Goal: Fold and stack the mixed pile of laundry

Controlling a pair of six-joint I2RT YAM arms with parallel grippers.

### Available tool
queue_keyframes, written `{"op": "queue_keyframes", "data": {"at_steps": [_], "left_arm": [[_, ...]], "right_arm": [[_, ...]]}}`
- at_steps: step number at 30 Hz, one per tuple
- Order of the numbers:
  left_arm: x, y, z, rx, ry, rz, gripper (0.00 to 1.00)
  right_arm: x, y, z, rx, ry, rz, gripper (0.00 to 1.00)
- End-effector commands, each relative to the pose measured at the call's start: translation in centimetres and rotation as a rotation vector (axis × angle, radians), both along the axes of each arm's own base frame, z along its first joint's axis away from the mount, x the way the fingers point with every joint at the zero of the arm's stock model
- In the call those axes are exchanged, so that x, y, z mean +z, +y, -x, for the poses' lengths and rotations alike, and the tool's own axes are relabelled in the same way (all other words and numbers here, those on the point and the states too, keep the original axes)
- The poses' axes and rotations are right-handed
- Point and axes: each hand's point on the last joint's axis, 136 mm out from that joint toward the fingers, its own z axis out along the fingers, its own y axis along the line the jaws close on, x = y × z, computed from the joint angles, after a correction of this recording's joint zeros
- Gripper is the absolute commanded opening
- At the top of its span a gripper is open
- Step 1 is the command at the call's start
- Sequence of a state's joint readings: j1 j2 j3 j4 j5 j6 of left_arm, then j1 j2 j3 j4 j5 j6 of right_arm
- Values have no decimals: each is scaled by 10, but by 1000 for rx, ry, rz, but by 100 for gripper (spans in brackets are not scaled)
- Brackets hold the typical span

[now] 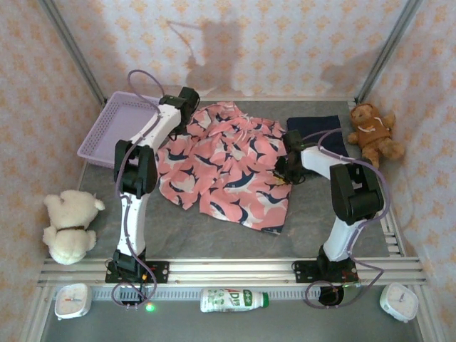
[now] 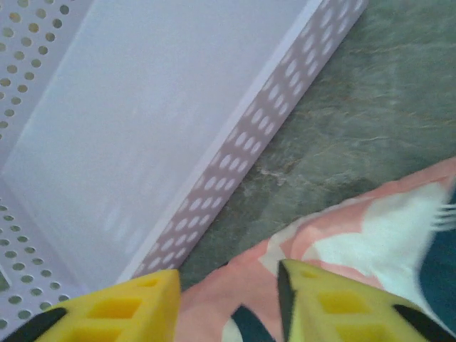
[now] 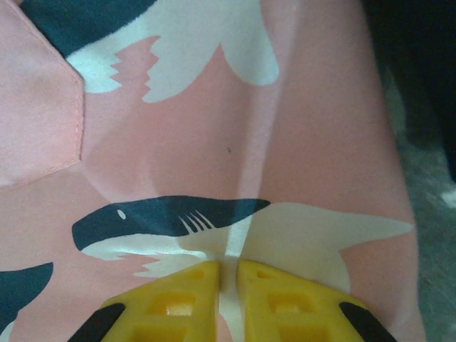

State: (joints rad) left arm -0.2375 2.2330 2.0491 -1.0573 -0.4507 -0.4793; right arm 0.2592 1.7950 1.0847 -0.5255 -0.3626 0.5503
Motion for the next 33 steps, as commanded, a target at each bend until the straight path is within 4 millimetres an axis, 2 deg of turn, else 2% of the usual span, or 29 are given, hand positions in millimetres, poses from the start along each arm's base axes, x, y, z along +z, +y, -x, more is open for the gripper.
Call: {"op": "queue_keyframes", "data": {"at_steps": [1, 2, 4, 5, 6, 8, 9, 10, 11, 13, 14, 15, 19, 22, 26, 29, 33], "left_arm": [[61, -41, 16, -115, -70, 49, 47], [68, -56, 23, -140, -82, 81, 48], [68, -93, 40, -197, -94, 186, 48], [62, -117, 50, -231, -95, 261, 48], [55, -133, 58, -238, -97, 319, 47], [26, -165, 77, -235, -73, 434, 43], [7, -175, 85, -215, -50, 479, 40], [4, -181, 93, -203, -54, 525, 38], [-13, -187, 101, -175, -30, 560, 37], [-36, -191, 112, -128, 11, 598, 37], [-55, -188, 117, -100, 48, 580, 37], [-65, -181, 122, -79, 65, 551, 38], [-81, -153, 129, -26, 90, 417, 46], [-95, -130, 130, 20, 121, 348, 46], [-117, -86, 123, 92, 184, 271, 46], [-120, -62, 104, 85, 218, 215, 45], [-105, -62, 59, -30, 227, 176, 45]], "right_arm": [[10, -9, 28, 12, 95, 48, 18], [21, -8, 20, 23, 61, 50, 18], [40, -8, 2, 39, 2, 65, 19], [47, -6, -10, 51, -25, 71, 19], [50, -5, -19, 58, -40, 78, 19], [54, -3, -45, 63, -63, 94, 18], [50, -3, -56, 65, -68, 107, 18], [48, -2, -68, 62, -76, 120, 18], [44, -1, -80, 63, -84, 129, 18], [33, 3, -100, 72, -84, 140, 18], [29, 5, -109, 80, -78, 141, 18], [23, 7, -115, 91, -65, 143, 18], [9, 9, -122, 124, -26, 158, 19], [0, 11, -113, 141, 12, 141, 20], [-11, 12, -86, 139, 85, 116, 21], [-14, 6, -60, 126, 126, 123, 21], [-18, -6, -19, 87, 193, 134, 21]]}}
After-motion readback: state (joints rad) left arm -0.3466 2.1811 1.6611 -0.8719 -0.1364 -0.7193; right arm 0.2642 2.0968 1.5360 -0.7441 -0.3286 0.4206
